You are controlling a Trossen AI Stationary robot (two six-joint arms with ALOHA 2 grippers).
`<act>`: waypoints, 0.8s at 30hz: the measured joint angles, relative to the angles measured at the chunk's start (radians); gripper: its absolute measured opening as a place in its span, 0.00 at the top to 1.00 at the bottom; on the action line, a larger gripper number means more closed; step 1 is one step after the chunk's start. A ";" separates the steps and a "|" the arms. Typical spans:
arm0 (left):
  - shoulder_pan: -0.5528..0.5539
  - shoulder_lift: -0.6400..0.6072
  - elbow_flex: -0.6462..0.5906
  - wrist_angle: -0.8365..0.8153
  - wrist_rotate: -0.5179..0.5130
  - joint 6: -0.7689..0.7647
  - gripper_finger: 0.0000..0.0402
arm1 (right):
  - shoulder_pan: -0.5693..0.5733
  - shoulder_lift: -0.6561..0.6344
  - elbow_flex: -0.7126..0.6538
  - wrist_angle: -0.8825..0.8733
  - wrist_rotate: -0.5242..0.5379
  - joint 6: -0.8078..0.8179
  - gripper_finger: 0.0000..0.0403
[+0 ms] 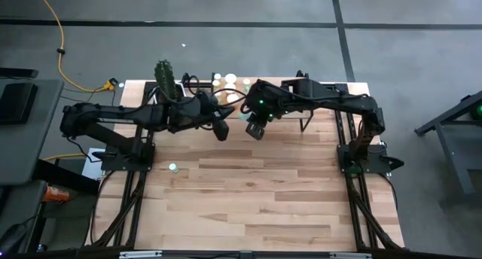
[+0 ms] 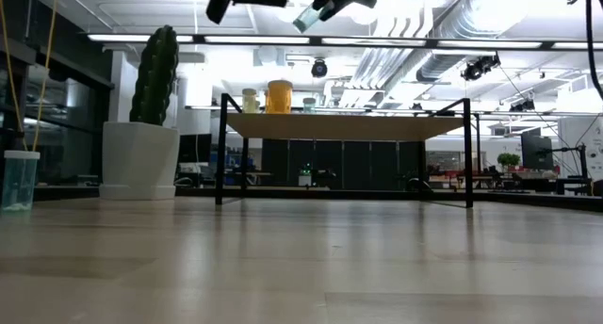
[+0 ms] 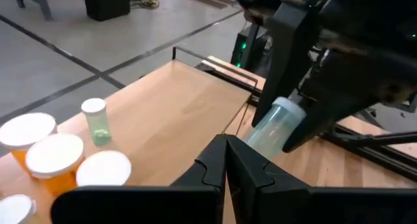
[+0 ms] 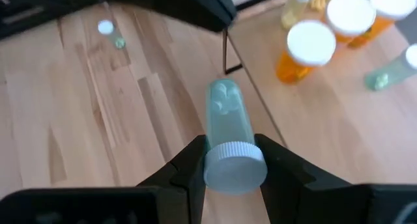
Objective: Pick and place medicine bottles onto shelf by color
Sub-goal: Align the bottom blue pill bottle with the other blue pill bottle on the shelf
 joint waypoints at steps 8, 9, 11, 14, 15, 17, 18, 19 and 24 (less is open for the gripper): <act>0.027 0.024 0.001 0.023 0.037 -0.014 1.00 | -0.016 0.003 0.007 0.059 0.000 -0.001 0.74; 0.027 0.027 0.002 0.025 0.047 -0.014 1.00 | -0.019 0.003 0.007 0.063 0.000 -0.001 0.74; 0.027 0.033 0.000 0.018 0.065 -0.014 1.00 | -0.023 0.003 0.007 0.070 -0.001 -0.001 0.74; 0.027 0.037 0.001 0.021 0.068 -0.014 1.00 | -0.027 0.003 0.007 0.087 -0.001 -0.001 0.74; 0.027 0.041 0.002 0.021 0.069 -0.014 1.00 | -0.028 0.003 0.007 0.086 0.000 -0.001 0.74; 0.028 0.046 0.001 0.013 0.086 -0.014 1.00 | -0.028 0.003 0.007 0.095 -0.002 -0.007 0.74; 0.027 0.048 0.001 0.015 0.092 -0.014 1.00 | -0.028 0.003 0.007 0.099 -0.002 -0.011 0.74; 0.027 0.052 0.001 0.019 0.094 -0.014 1.00 | -0.028 0.002 0.007 0.100 -0.001 -0.012 0.74; 0.027 0.066 0.001 0.021 0.109 -0.014 1.00 | -0.029 0.002 0.007 0.132 0.001 -0.012 0.74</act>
